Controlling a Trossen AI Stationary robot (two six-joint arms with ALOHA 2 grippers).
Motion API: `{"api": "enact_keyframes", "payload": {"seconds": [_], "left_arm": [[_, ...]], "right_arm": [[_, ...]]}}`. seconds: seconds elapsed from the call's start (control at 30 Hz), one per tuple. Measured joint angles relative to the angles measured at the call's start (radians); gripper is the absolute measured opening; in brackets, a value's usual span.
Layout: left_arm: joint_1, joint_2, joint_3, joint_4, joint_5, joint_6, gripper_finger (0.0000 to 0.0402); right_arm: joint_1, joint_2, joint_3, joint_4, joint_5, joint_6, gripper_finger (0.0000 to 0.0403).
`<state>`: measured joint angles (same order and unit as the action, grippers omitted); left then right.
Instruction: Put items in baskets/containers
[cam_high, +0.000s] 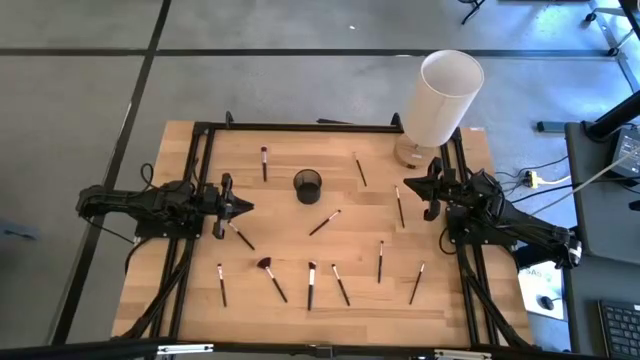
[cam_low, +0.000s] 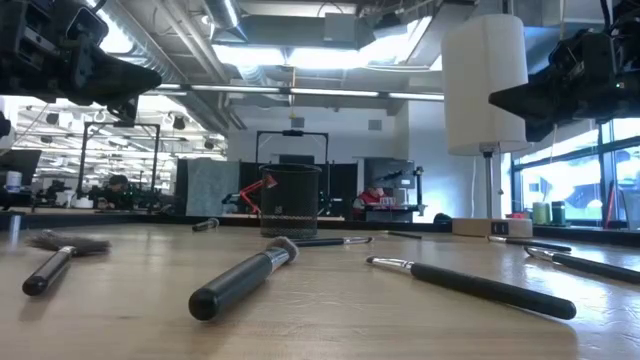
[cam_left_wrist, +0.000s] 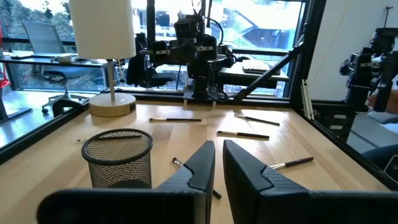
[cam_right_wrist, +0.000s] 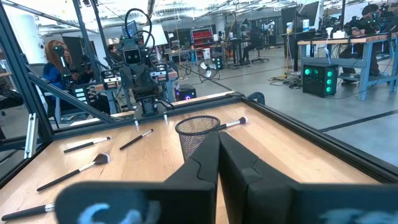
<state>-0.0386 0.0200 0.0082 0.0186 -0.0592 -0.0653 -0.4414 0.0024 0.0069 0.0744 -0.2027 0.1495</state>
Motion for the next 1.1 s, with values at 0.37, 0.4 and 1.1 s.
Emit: {"api": "enact_keyframes", "payload": {"seconds": [0.37, 0.4, 1.1], "left_arm": [[0.0, 0.0, 0.0, 0.192, -0.054, 0.036, 0.0029], [0.0, 0.0, 0.0, 0.212, -0.053, 0.024, 0.0029], [0.0, -0.001, 0.0, 0.391, -0.427, 0.044, 0.0029]], "right_arm": [[0.0, 0.0, 0.0, 0.001, 0.0, 0.006, 0.001], [0.0, 0.0, 0.0, 0.001, 0.0, 0.016, 0.001], [0.0, 0.126, 0.0, 0.025, 0.211, 0.395, 0.001]]}}
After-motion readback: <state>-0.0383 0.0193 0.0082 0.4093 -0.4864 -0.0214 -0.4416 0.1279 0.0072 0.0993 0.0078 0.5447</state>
